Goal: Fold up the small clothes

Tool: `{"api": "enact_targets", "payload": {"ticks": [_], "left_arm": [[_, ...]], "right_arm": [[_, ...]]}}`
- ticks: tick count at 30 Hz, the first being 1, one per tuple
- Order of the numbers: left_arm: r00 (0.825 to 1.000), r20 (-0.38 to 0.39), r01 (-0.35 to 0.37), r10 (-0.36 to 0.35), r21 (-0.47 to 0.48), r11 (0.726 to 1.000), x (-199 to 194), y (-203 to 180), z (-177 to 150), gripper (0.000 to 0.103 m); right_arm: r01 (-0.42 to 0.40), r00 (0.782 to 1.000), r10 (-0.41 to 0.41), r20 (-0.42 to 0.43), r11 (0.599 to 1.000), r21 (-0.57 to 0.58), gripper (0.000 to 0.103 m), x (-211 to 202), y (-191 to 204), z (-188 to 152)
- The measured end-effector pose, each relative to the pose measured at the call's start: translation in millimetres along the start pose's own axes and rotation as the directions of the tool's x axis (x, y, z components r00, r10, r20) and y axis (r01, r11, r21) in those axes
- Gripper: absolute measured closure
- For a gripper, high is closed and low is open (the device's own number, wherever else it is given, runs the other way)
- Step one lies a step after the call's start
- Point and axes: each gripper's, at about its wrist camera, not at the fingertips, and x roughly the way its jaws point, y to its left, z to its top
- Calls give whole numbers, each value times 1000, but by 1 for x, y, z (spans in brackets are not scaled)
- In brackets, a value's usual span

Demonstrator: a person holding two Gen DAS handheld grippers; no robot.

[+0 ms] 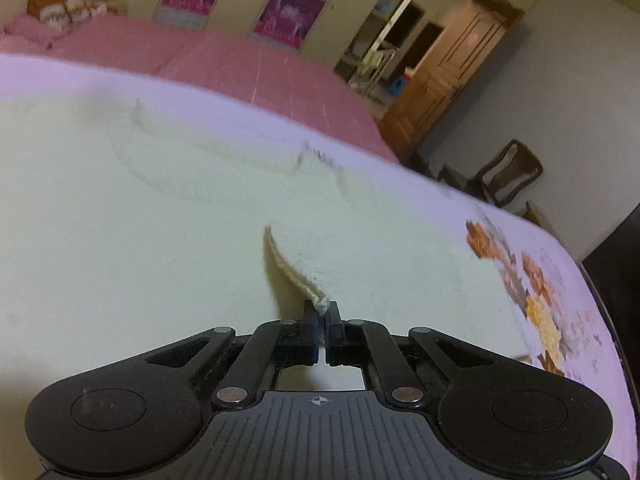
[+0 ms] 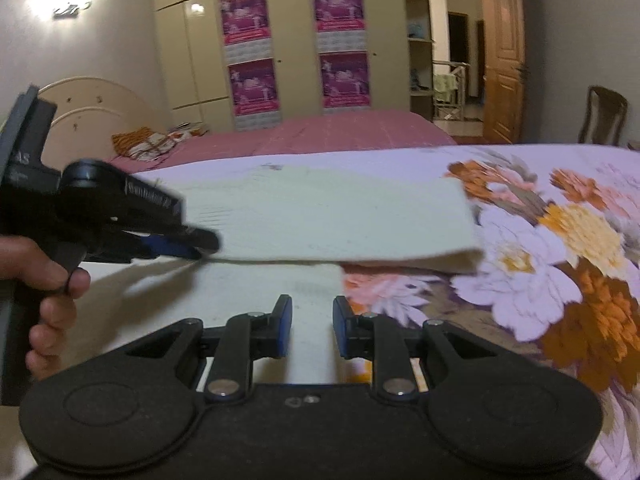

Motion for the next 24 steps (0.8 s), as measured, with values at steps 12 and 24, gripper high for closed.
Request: {"api": "enact_targets", "payload": {"ticks": [12,24], "left_arm": [[975,149,-164,167,-33,986,-89,97,30,100],[967,140,-202,213,-87,976,-106,157,16,100]], "right_arm": [[-56,998,56,-3,995,86,77,14,-4,7],[-157,985,172,-33,950,268,64,46,-9,25]]}}
